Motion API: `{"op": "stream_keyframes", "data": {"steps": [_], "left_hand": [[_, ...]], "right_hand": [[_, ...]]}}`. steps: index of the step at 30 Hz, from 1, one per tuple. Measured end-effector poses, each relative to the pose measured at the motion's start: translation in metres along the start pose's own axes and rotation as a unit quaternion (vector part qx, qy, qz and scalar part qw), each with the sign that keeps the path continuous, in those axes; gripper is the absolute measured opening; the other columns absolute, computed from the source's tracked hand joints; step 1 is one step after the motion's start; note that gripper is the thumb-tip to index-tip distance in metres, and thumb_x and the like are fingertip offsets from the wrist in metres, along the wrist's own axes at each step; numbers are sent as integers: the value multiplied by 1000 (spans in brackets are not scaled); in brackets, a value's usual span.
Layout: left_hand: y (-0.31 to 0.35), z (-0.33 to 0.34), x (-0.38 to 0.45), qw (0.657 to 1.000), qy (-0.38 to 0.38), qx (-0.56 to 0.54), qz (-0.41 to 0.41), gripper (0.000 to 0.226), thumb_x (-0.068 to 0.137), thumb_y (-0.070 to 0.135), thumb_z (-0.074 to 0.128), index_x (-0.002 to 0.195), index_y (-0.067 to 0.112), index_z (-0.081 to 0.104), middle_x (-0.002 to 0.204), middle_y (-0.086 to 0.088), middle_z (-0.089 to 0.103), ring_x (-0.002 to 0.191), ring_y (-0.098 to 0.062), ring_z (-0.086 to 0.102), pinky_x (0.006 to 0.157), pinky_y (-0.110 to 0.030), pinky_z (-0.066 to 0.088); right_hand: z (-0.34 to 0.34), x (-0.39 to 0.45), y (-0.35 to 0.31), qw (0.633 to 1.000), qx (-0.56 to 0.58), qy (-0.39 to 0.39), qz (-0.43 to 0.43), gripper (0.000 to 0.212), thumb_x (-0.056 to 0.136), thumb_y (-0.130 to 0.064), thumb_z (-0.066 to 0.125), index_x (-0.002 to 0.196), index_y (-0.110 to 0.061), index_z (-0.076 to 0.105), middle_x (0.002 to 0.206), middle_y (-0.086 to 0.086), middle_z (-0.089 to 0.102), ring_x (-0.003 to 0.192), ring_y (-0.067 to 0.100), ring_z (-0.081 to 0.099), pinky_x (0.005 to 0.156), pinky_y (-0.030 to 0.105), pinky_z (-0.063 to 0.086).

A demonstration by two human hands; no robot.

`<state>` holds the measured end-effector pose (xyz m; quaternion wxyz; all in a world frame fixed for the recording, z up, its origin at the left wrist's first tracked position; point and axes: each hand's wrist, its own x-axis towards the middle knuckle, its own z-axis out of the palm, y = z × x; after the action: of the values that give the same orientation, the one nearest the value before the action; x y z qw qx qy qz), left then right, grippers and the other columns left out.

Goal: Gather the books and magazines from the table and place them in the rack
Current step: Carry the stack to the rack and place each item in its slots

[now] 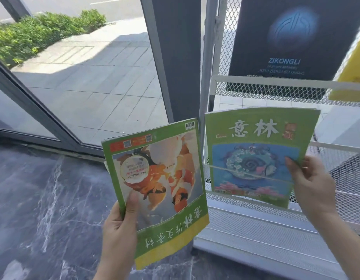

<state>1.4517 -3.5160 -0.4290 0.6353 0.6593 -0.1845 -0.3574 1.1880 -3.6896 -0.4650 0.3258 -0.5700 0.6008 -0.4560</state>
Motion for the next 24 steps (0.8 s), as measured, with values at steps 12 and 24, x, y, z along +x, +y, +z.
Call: {"op": "stream_keyframes", "data": {"steps": [12, 24], "left_hand": [[-1, -8, -11, 999, 9, -30, -23, 68, 19, 78, 72, 76, 40, 74, 74, 11, 76, 78, -21, 68, 84, -49, 52], [26, 61, -19, 981, -189, -32, 17, 60, 30, 71, 76, 77, 34, 75, 79, 6, 77, 72, -9, 71, 58, -23, 56]], "right_hand": [[-17, -22, -16, 986, -147, 75, -20, 34, 77, -22, 70, 98, -4, 51, 88, 11, 56, 84, 33, 52, 74, 38, 41], [-31, -48, -70, 939, 169, -281, 104, 21, 74, -9, 65, 93, -15, 68, 82, -8, 77, 79, 8, 70, 69, 16, 53]]}}
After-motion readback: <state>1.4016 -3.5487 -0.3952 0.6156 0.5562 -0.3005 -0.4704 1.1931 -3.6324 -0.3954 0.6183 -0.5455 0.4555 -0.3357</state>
